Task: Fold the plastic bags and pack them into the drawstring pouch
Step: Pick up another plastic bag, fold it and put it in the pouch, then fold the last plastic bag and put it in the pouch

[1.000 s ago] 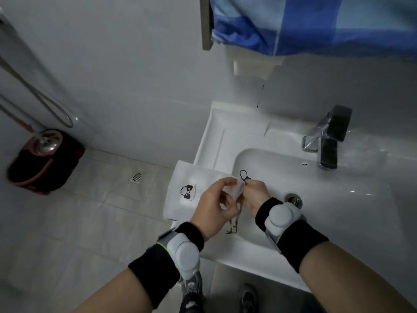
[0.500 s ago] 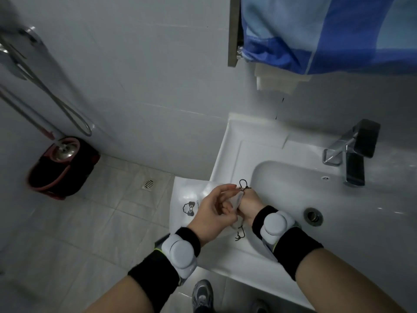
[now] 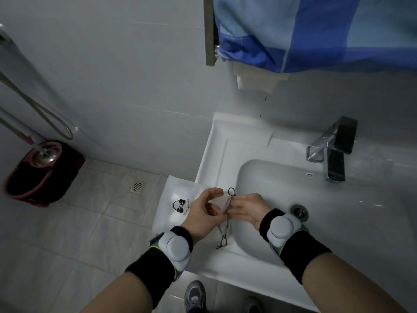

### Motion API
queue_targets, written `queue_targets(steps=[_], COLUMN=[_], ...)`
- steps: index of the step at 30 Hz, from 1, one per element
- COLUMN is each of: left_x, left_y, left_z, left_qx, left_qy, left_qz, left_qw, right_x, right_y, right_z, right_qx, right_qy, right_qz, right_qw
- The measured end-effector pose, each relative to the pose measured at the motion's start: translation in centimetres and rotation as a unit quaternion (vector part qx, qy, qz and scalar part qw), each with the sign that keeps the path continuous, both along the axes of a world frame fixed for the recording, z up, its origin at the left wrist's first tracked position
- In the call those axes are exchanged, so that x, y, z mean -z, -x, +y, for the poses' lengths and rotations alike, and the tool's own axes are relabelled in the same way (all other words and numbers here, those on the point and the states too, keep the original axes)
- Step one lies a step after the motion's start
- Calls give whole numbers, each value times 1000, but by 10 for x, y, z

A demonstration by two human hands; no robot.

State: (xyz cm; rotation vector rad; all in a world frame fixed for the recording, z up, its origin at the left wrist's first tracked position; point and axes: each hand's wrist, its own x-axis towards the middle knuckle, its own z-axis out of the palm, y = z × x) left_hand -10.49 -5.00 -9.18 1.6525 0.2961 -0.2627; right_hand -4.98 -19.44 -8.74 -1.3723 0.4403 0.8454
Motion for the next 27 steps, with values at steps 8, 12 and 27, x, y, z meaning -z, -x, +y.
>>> queue_targets(steps=[8, 12, 27], left_x=[-12, -27, -70], left_y=[-7, -24, -79], left_z=[-30, -64, -236], left_qx=[8, 19, 149], left_qy=[-19, -16, 26], left_qz=[-17, -35, -109], left_qw=[1000, 999, 983], right_x=[-6, -16, -55], right_y=[4, 2, -15], right_z=[-38, -77, -264], right_qx=[48, 72, 199], right_qy=[5, 7, 63], right_qz=[4, -18, -100], right_qw=[999, 997, 973])
